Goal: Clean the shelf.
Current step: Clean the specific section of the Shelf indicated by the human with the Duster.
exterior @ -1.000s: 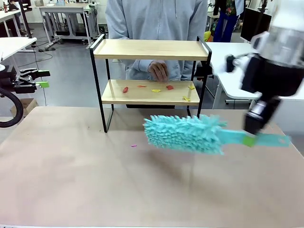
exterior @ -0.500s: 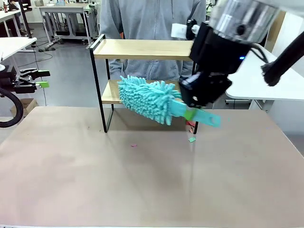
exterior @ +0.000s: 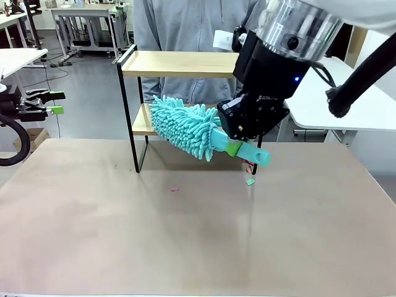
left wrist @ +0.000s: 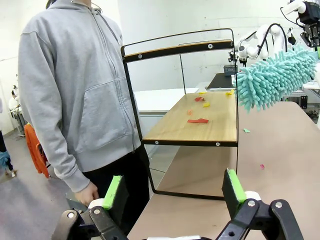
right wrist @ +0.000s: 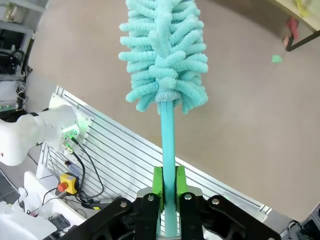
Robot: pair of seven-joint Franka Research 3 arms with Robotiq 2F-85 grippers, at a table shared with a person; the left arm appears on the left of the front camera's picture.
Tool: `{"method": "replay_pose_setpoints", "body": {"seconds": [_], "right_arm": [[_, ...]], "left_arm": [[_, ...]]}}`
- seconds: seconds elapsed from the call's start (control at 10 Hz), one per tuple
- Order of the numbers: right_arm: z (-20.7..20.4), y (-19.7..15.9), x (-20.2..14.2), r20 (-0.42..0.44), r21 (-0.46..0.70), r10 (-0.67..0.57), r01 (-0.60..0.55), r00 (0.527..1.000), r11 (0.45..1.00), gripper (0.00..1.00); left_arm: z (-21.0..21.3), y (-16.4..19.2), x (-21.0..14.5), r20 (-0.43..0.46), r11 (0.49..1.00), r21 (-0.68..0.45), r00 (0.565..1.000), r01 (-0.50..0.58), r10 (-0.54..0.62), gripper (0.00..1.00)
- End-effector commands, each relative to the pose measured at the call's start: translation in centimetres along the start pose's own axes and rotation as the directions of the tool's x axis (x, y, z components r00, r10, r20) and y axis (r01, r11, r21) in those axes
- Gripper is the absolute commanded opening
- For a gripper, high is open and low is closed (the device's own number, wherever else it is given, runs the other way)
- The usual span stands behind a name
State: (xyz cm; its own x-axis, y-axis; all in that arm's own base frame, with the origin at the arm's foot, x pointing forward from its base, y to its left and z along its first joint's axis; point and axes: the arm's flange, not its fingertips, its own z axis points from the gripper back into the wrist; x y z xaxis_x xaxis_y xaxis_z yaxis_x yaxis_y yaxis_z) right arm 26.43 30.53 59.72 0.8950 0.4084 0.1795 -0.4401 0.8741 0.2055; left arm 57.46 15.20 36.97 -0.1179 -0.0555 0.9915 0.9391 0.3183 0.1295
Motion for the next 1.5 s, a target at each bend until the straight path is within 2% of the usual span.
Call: {"method": "replay_pose_setpoints", "body": {"seconds": [0.0,0.1,0.2,0.4,0.5,0.6,0.8,1.0,1.2,1.4], "right_arm": [[0.5,-0.4,-0.2,0.005,-0.008,0.022,-0.022,1.0,1.0,0.13],[0.0,0.0,0.0,0.0,0.0,0.0,0.0,1.0,1.0,0.13],[-1.2,2.2,3.3,0.042,-0.02,-0.021,0.021,0.999,1.0,0.13],[-2.8,4.1,7.0,0.137,-0.023,-0.125,0.129,0.983,0.991,0.13],[-3.4,5.0,8.1,0.182,0.004,-0.166,0.168,0.969,0.986,0.13],[-5.6,7.4,11.6,0.233,0.0,-0.276,0.283,0.933,0.959,0.13],[-6.0,7.5,12.0,0.225,0.022,-0.26,0.261,0.939,0.965,0.13],[-7.8,8.2,15.2,0.277,-0.04,-0.34,0.364,0.899,0.931,0.13],[-9.2,9.3,17.8,0.312,-0.051,-0.384,0.419,0.869,0.906,0.13],[-10.6,10.1,20.3,0.316,-0.04,-0.392,0.424,0.864,0.905,0.13]], "left_arm": [[0.0,-0.2,0.4,-0.005,1.0,-0.001,1.0,0.005,-0.005,1.0],[0.0,-0.2,0.4,-0.005,1.0,-0.001,1.0,0.005,-0.005,1.0],[0.0,-0.2,0.4,-0.005,1.0,-0.001,1.0,0.005,-0.005,1.0],[0.0,-0.2,0.4,-0.005,1.0,-0.001,1.0,0.005,-0.005,1.0],[0.0,-0.2,0.4,-0.005,1.0,-0.001,1.0,0.005,-0.005,1.0],[0.0,-0.2,0.4,-0.005,1.0,-0.001,1.0,0.005,-0.005,1.0],[0.0,-0.2,0.4,-0.005,1.0,-0.001,1.0,0.005,-0.005,1.0],[0.0,-0.2,0.4,-0.005,1.0,-0.001,1.0,0.005,-0.005,1.0],[0.0,-0.2,0.4,-0.005,1.0,-0.001,1.0,0.005,-0.005,1.0],[0.0,-0.2,0.4,-0.005,1.0,-0.001,1.0,0.005,-0.005,1.0]]}}
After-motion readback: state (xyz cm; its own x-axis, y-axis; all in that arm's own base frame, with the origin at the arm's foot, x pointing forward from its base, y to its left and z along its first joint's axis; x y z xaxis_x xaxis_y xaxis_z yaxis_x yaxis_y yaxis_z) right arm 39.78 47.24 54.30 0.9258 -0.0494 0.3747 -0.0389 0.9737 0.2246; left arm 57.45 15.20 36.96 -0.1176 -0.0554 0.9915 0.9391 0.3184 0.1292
